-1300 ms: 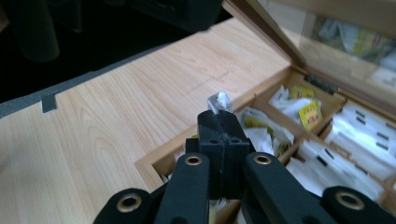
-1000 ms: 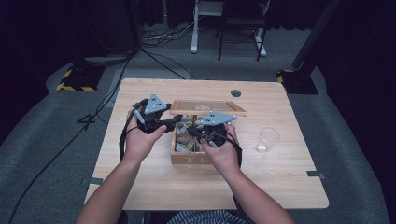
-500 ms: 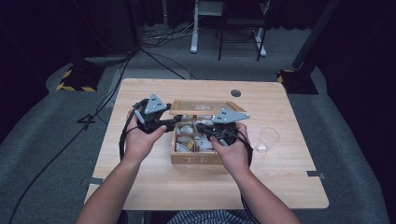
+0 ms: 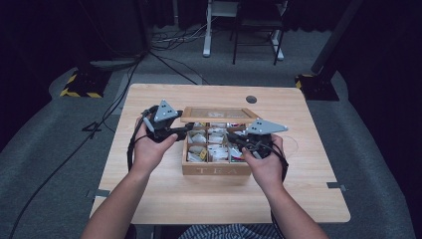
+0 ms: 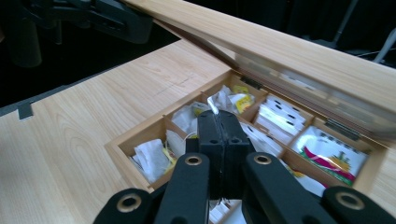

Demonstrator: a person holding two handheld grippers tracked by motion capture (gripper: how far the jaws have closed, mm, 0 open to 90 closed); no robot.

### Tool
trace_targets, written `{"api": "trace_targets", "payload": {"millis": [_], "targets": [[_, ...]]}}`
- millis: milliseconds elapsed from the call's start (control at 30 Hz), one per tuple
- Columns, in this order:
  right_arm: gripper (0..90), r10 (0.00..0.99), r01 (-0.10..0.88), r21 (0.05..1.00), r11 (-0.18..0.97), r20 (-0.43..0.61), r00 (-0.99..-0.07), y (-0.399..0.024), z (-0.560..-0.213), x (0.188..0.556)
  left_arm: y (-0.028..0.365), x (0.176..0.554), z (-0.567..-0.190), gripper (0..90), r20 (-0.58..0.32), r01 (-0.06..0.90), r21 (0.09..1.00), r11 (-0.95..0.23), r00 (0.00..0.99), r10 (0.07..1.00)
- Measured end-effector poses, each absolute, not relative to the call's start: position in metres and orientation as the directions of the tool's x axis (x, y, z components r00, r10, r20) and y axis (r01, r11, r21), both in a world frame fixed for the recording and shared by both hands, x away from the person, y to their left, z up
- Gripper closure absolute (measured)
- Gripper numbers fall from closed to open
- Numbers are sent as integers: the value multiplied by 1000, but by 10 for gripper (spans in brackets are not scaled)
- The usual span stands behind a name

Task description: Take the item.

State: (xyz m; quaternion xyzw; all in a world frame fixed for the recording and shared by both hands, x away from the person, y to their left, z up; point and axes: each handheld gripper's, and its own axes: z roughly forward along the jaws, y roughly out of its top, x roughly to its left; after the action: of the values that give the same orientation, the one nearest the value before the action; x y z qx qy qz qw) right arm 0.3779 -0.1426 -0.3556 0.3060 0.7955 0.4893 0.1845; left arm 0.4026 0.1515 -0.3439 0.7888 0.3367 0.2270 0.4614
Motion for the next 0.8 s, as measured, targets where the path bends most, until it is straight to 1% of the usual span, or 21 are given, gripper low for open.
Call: {"api": "trace_targets", "payload": {"millis": [800], "targets": [[900, 774, 347, 894, 282, 2, -633, -211, -350, 372, 151, 403, -344, 440, 46, 323, 881, -346, 670, 741]]}}
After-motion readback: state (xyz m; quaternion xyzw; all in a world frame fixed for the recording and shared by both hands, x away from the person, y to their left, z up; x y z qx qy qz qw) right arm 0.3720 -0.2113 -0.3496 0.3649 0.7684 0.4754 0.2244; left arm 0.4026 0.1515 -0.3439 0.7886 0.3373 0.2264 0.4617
